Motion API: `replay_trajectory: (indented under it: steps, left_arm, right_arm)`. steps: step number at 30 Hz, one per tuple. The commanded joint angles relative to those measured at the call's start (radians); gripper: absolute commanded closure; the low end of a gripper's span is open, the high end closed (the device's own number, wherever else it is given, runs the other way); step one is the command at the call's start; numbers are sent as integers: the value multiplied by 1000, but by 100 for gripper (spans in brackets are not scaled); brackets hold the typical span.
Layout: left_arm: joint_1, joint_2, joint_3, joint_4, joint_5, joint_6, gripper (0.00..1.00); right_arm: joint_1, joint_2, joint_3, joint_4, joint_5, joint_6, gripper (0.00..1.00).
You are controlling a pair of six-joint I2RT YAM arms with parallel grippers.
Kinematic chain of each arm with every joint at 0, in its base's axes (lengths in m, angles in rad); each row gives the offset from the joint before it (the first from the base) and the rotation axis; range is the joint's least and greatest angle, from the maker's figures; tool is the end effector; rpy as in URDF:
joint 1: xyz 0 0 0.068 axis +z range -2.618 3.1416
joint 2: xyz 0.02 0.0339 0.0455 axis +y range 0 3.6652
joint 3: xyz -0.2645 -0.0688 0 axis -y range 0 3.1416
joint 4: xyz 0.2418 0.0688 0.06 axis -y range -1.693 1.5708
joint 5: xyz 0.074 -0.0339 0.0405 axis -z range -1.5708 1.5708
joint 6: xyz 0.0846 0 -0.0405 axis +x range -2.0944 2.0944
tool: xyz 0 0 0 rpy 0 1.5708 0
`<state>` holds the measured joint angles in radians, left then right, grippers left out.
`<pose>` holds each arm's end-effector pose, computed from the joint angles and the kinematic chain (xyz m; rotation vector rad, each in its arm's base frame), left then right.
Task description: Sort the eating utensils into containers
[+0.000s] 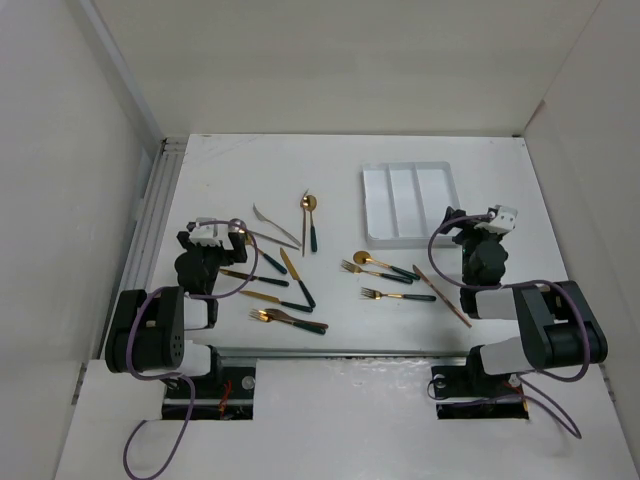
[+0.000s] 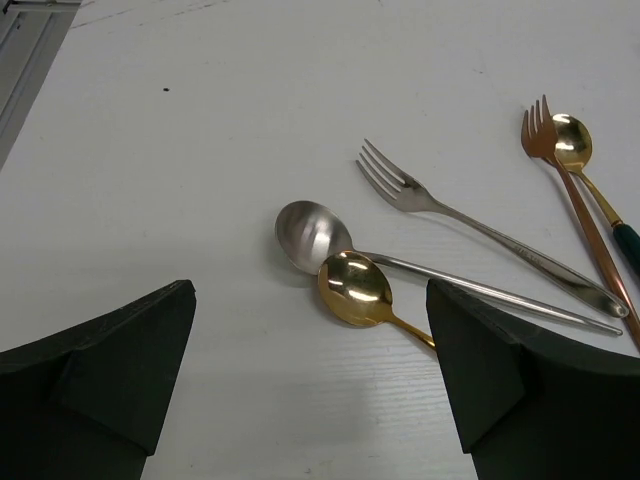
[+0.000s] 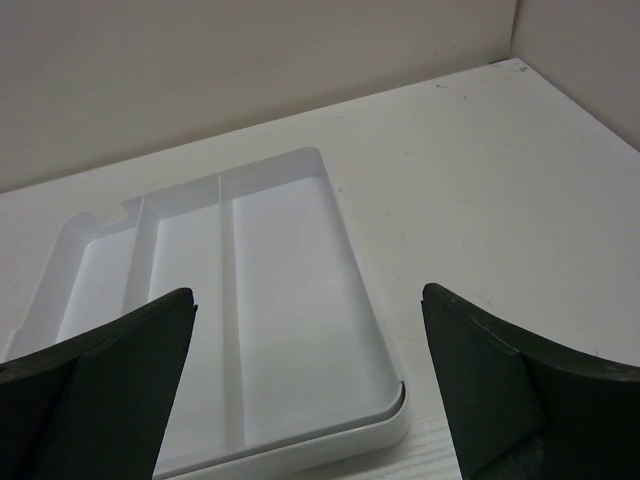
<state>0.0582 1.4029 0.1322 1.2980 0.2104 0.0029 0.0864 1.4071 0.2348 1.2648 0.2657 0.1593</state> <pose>0.2619 -0.0024 0.1653 0.1242 1.5402 -0.1139 0.2819 0.0021 0.1893 0.2682 1.4571 0.0026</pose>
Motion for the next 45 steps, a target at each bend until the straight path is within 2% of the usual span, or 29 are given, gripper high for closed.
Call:
replay_trajectory:
  steps: [1, 3, 4, 6, 7, 8, 10, 11, 13, 14, 16, 17, 18, 19, 20, 21, 22, 23, 26, 28, 31, 34, 37, 38, 39, 42, 45]
  left_arm:
    - [-4, -24, 23, 221, -5, 5, 0]
    - [-4, -24, 23, 234, -5, 5, 0]
    - [-4, -15, 23, 234, -5, 5, 0]
    - [-4, -15, 23, 247, -5, 5, 0]
    - [-4, -15, 23, 247, -5, 5, 0]
    - [-4, -15, 23, 268, -5, 5, 0]
    - [14, -27, -16, 322, 108, 29, 0]
    - [14, -62, -28, 310, 109, 29, 0]
    - [34, -91, -71, 378, 124, 8, 0]
    - [34, -126, -80, 351, 115, -6, 0]
    - [45, -310, -21, 193, 104, -15, 0]
    - [45, -381, 42, -126, 142, 146, 0]
    - [45, -459, 117, -284, 199, 266, 0]
    - [17, -473, 264, -424, 275, 375, 0]
    - [8, -473, 329, -626, 276, 452, 0]
    - [8, -473, 389, -690, 246, 483, 0]
    - [8, -461, 441, -739, 157, 473, 0]
    - [8, -449, 525, -775, 114, 473, 0]
    - [8, -394, 654, -880, 19, 473, 0]
    - [-1, -383, 701, -933, 7, 461, 0]
    - [-1, -383, 713, -919, -8, 425, 0]
    - [-1, -424, 667, -893, 59, 459, 0]
    - [-1, -449, 621, -861, 93, 468, 0]
    - [-1, -449, 621, -852, 93, 450, 0]
    - [-1, -458, 621, -852, 93, 450, 0]
    - [-1, -458, 621, -842, 103, 427, 0]
    - [-1, -458, 621, -851, 92, 427, 0]
  right_arm:
    - [7, -23, 29, 54, 7, -7, 0]
    - [16, -107, 104, -101, 20, -7, 0]
    - [16, -219, 163, -410, 29, -7, 0]
    - [16, -276, 373, -688, 61, 9, 0]
    - [16, -304, 493, -913, 61, -28, 0]
    - [16, -313, 494, -1014, 50, -50, 0]
    - [25, -332, 638, -1198, 27, -93, 0]
    - [26, -341, 679, -1380, 9, -121, 0]
    - [26, -341, 798, -1558, -43, -121, 0]
    - [26, -317, 831, -1722, -57, -121, 0]
    - [26, -286, 901, -1864, -82, -121, 0]
    - [26, -268, 919, -1930, -82, -121, 0]
    - [26, -222, 934, -2041, -82, -100, 0]
    - [26, -199, 945, -2090, -68, -99, 9]
    - [26, -179, 965, -2102, -68, -87, 17]
    - [26, -159, 965, -2116, -97, -87, 24]
    - [26, -148, 975, -2116, -127, -77, 34]
    - [35, -134, 985, -2125, -143, -76, 39]
    - [45, -47, 1008, -2168, -152, -76, 48]
    - [58, 27, 1061, -2228, -139, -76, 48]
    - [81, 93, 1135, -2288, -167, -49, 47]
    - [127, 145, 1155, -2308, -195, -21, 43]
    - [136, 210, 1172, -2319, -154, -10, 40]
    - [136, 234, 1172, -2334, -154, -26, 46]
    - [150, 268, 1184, -2334, -154, -80, 56]
    - [260, 218, 1132, -2243, -189, -188, 57]
    - [429, 156, 1045, -2176, -203, -257, 48]
